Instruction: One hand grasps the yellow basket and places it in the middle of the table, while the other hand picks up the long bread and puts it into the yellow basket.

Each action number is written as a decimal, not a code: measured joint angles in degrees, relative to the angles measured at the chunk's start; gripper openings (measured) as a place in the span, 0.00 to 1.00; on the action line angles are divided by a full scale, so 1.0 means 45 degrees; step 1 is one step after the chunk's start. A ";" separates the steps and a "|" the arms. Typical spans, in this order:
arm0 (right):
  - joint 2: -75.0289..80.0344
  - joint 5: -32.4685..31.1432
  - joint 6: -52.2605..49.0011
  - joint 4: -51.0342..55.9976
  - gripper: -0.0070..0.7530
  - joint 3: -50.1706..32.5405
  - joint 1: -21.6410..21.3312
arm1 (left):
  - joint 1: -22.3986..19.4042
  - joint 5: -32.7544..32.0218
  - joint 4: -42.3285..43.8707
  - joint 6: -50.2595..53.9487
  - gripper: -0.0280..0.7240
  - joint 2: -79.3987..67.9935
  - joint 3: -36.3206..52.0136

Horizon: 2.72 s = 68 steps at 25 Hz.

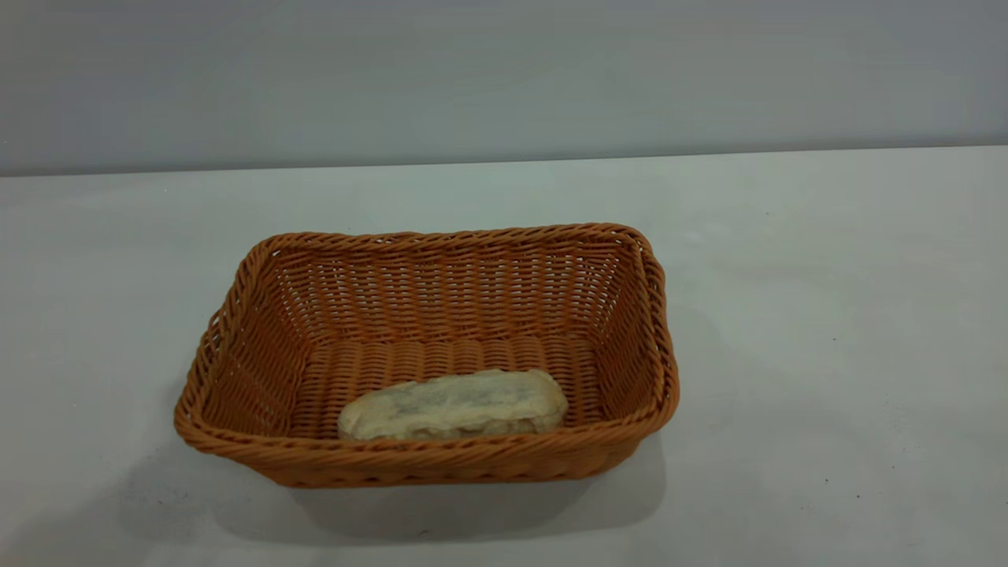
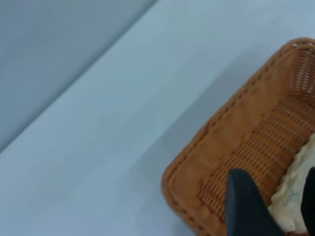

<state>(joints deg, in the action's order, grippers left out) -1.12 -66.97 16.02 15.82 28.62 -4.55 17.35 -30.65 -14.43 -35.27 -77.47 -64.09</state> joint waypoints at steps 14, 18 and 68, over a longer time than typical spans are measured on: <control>0.0000 -0.0037 -0.0387 0.0000 0.36 0.0000 0.0946 | 0.0000 -0.4738 0.2498 0.3096 0.49 0.5909 0.0014; 0.0000 -0.0058 -0.0397 0.0000 0.36 0.0000 0.1017 | 0.0000 -0.5762 0.2516 0.3559 0.49 0.7748 0.0179; 0.0000 0.0137 0.0084 -0.0338 0.36 -0.0279 0.1017 | 0.0000 -0.7876 0.1928 0.4415 0.48 1.7500 0.7929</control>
<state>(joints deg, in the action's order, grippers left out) -1.12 -66.35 16.40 14.30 27.37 0.02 17.35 -66.09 -5.76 -15.40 1.28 -28.41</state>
